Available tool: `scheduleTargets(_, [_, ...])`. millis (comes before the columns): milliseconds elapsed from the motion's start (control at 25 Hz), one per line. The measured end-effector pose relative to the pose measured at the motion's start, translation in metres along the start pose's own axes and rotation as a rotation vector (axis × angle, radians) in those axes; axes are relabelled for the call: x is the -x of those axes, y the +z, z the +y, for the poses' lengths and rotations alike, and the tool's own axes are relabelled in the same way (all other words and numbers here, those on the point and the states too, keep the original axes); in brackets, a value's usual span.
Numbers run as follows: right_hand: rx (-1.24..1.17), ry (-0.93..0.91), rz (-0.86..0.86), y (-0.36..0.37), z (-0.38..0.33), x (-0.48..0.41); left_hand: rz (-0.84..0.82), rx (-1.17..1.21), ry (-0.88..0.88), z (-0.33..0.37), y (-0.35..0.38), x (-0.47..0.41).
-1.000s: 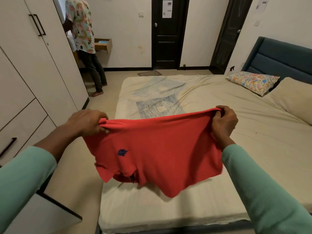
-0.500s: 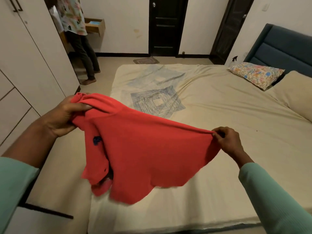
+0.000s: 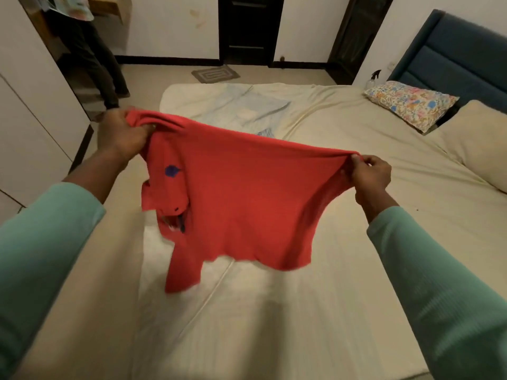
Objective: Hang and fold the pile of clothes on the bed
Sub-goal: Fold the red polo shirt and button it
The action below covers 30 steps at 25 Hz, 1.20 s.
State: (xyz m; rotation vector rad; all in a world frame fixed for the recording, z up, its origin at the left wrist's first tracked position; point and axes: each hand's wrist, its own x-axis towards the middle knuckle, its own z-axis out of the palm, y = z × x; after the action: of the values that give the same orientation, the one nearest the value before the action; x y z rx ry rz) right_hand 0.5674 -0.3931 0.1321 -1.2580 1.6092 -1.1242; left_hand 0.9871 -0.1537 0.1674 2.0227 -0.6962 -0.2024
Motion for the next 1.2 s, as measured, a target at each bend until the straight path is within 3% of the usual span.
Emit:
scheduleTargets(80, [-0.254, 0.008, -0.019, 0.007, -0.021, -0.012, 0.087, 0.12, 0.064, 0.009, -0.004, -0.014])
scheduleTargets(240, [-0.401, -0.064, 0.053, -0.004, -0.013, 0.002, 0.072, 0.15, 0.211, -0.006, -0.027, 0.009])
scheduleTargets(400, [-0.554, 0.156, 0.059, -0.02, 0.065, 0.053, 0.001, 0.03, 0.258, -0.065, -0.03, 0.092])
scheduleTargets(520, [-0.418, 0.359, -0.022, -0.035, 0.149, 0.093, -0.126, -0.139, 0.213, -0.13, -0.009, 0.151])
scheduleTargets(680, [-0.083, 0.717, -0.327, -0.07, 0.267, 0.141, -0.335, -0.583, 0.123, -0.22, 0.031, 0.225])
scheduleTargets(800, [0.027, 0.835, -0.365, -0.097, 0.338, 0.175, -0.524, -0.821, 0.209, -0.276, 0.048, 0.292])
scheduleTargets(1200, [0.355, 0.642, -0.383, -0.171, 0.425, 0.247, -0.84, -1.225, 0.275, -0.342, 0.039, 0.423])
